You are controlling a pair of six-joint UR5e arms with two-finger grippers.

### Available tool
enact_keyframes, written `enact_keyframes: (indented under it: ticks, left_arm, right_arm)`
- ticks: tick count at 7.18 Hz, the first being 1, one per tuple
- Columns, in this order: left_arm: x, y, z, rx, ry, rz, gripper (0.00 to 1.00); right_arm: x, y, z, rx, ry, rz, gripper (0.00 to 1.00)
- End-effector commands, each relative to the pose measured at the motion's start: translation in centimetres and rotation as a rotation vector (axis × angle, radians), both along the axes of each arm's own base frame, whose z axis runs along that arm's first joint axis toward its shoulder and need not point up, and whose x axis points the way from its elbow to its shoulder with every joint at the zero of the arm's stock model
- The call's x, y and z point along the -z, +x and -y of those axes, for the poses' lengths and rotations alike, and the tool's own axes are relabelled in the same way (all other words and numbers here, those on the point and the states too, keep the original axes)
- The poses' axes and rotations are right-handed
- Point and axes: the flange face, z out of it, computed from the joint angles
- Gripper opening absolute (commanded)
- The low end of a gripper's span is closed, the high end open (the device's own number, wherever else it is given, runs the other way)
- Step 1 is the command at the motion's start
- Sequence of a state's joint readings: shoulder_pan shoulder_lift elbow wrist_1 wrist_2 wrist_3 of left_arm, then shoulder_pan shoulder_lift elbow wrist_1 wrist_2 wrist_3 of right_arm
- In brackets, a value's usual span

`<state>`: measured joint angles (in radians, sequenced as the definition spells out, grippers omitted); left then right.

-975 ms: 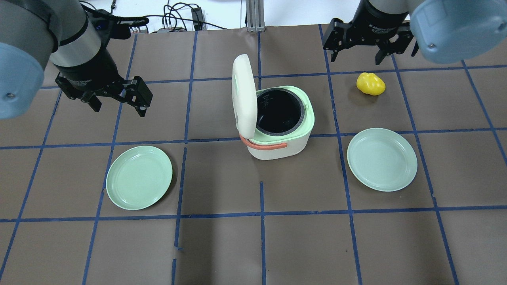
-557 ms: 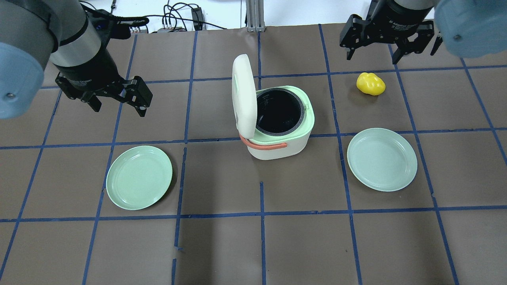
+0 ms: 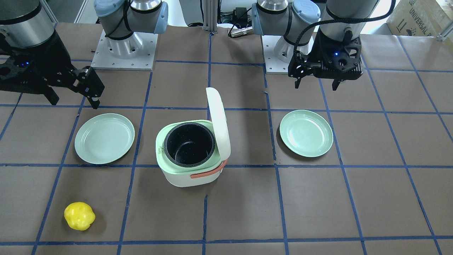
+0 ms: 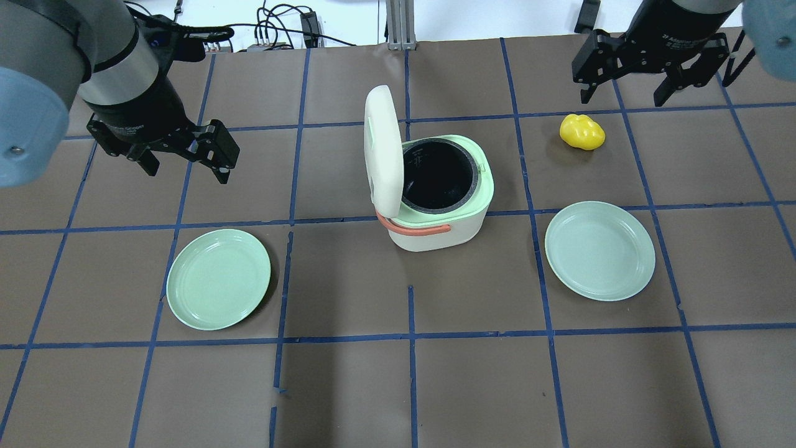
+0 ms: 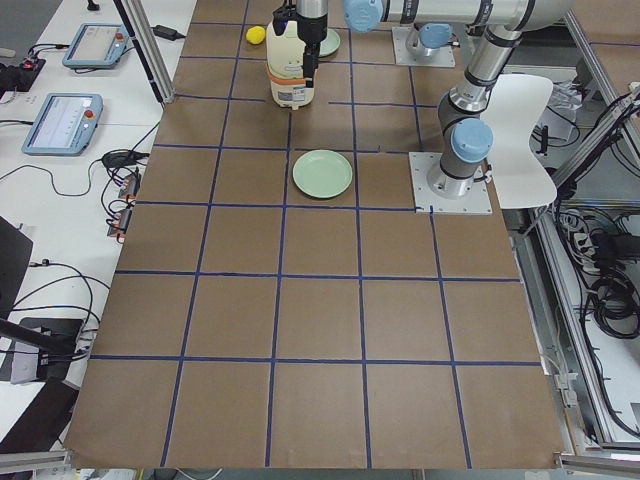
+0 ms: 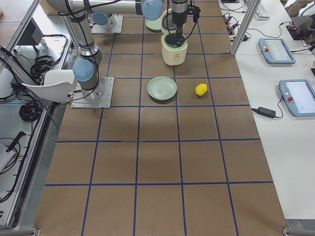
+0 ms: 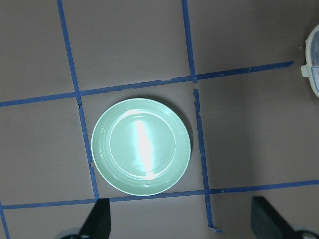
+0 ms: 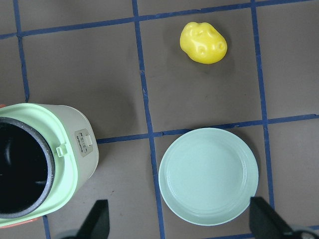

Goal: Press rice cooker button

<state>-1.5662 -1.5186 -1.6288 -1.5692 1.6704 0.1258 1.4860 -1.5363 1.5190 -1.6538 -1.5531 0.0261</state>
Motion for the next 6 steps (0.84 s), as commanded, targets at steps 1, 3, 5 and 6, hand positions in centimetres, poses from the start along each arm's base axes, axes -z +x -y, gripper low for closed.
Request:
enact_keyframes:
  ticks: [1, 3, 5, 6]
  left_arm:
    - [0.01, 0.00, 0.00, 0.000, 0.000, 0.000, 1.00]
    - [0.01, 0.00, 0.00, 0.000, 0.000, 0.000, 1.00]
    - [0.01, 0.00, 0.00, 0.000, 0.000, 0.000, 1.00]
    - [0.01, 0.00, 0.00, 0.000, 0.000, 0.000, 1.00]
  right_arm:
    - [0.15, 0.62, -0.36, 0.062, 0.003, 0.064, 1.00]
    - [0.15, 0.49, -0.42, 0.065, 0.002, 0.051, 1.00]
    - [0.13, 0.45, -0.41, 0.058, 0.001, 0.045, 1.00]
    - [0.21, 0.43, -0.42, 0.051, 0.002, 0.043, 1.00]
